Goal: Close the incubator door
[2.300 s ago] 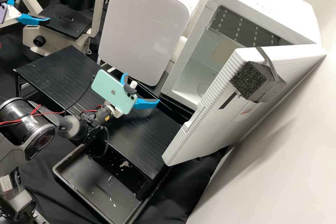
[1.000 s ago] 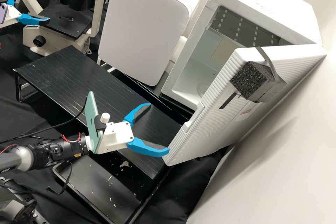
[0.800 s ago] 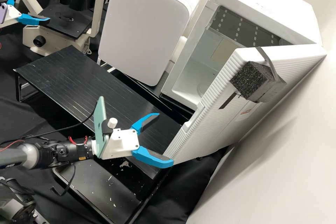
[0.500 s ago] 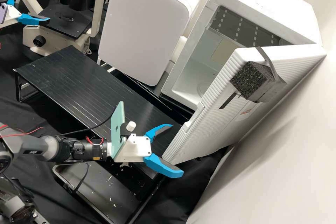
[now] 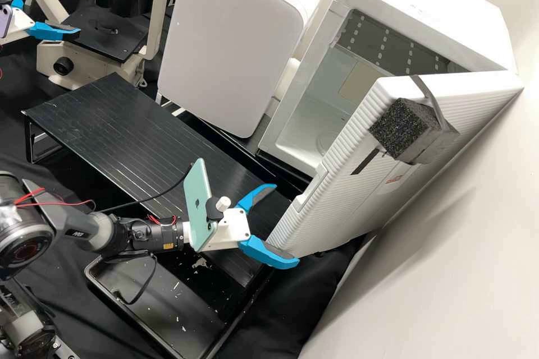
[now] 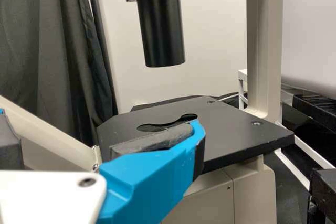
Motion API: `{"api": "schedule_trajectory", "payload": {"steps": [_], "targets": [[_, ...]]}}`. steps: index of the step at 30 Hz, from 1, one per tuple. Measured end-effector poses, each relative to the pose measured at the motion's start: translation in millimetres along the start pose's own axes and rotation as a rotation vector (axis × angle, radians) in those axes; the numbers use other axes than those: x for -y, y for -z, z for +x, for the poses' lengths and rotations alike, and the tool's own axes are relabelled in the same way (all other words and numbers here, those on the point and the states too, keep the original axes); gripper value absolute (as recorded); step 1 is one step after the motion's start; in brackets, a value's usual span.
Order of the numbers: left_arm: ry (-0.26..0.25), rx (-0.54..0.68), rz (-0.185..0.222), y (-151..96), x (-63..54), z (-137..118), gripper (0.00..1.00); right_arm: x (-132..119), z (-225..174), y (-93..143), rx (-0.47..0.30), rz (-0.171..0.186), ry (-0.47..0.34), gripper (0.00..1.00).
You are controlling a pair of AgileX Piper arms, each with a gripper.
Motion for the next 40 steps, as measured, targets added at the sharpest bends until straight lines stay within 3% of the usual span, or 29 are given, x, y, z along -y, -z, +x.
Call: {"api": "schedule_trajectory", "payload": {"steps": [6,11,14,17,24,27,30,34,40], "targets": [[0.000,0.000,0.000,0,0.0,0,1.00,4,1,-2,-0.006,0.080,0.001,1.00],[0.000,0.000,0.000,0,0.0,0,1.00,2,-1,0,-0.027,0.115,0.004,1.00],[0.000,0.000,0.000,0,0.0,0,1.00,0,-10,6,-0.075,0.127,0.025,1.00],[0.000,0.000,0.000,0,0.0,0,1.00,0,-24,20,-0.163,0.157,0.099,1.00],[0.000,0.000,0.000,0,0.0,0,1.00,-4,-61,56,-0.440,0.180,0.219,1.00],[0.000,0.000,0.000,0,0.0,0,1.00,-5,-71,64,-0.505,0.195,0.242,1.00],[0.000,0.000,0.000,0,0.0,0,1.00,-6,-77,68,-0.536,0.210,0.254,1.00],[0.000,0.000,0.000,0,0.0,0,1.00,-3,-83,72,-0.543,0.186,0.262,1.00],[0.000,0.000,0.000,0,0.0,0,1.00,4,-85,73,-0.537,0.198,0.291,1.00]]}}
